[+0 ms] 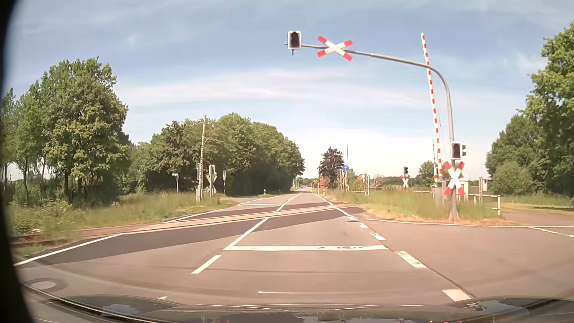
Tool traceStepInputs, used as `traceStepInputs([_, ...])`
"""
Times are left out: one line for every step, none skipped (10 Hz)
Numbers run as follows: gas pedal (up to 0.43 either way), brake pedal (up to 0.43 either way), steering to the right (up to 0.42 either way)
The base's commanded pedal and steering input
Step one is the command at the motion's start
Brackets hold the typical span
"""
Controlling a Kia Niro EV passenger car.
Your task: Follow the waypoints while adhering to traffic rules and regulations
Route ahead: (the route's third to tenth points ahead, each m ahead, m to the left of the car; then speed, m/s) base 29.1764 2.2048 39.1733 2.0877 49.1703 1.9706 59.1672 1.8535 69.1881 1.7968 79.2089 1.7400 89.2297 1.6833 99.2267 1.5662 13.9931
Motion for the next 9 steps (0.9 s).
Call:
traceStepInputs([0.000,0.000,0.000])
traceStepInputs([0.059,0.000,0.001])
traceStepInputs([0.087,0.000,0.001])
traceStepInputs([0.098,0.000,0.001])
traceStepInputs([0.220,0.000,0.001])
traceStepInputs([0.240,0.000,0.001])
traceStepInputs([0.240,0.000,0.001])
traceStepInputs([0.240,0.000,0.001])
traceStepInputs([0.240,0.000,0.001])
